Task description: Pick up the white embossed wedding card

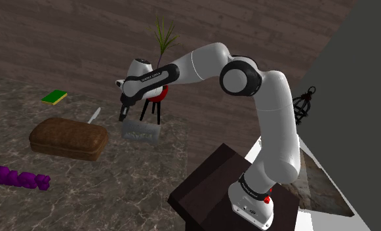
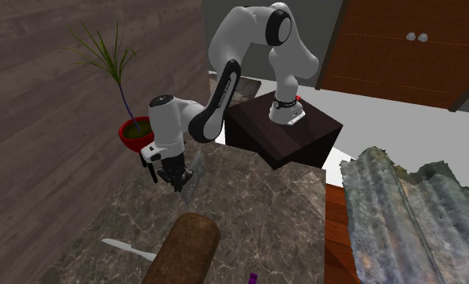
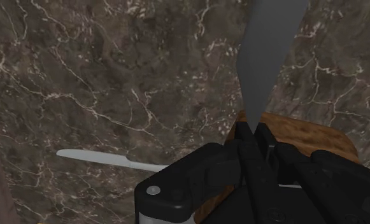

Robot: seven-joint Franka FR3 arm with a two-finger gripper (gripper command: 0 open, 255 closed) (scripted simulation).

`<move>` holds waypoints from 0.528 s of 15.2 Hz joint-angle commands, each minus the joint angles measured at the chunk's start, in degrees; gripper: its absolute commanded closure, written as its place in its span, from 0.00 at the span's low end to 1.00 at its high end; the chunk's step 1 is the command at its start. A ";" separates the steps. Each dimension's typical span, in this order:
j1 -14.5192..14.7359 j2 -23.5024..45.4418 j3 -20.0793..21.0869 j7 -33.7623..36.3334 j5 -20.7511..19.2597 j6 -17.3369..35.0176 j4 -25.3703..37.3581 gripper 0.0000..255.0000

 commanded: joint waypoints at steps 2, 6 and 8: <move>0.00 0.01 0.00 -0.01 0.00 0.00 0.00 1.00; 0.06 -0.58 -0.03 0.17 -0.05 -0.49 -0.08 1.00; 0.07 -1.59 -0.08 0.38 -0.13 -1.50 -0.07 1.00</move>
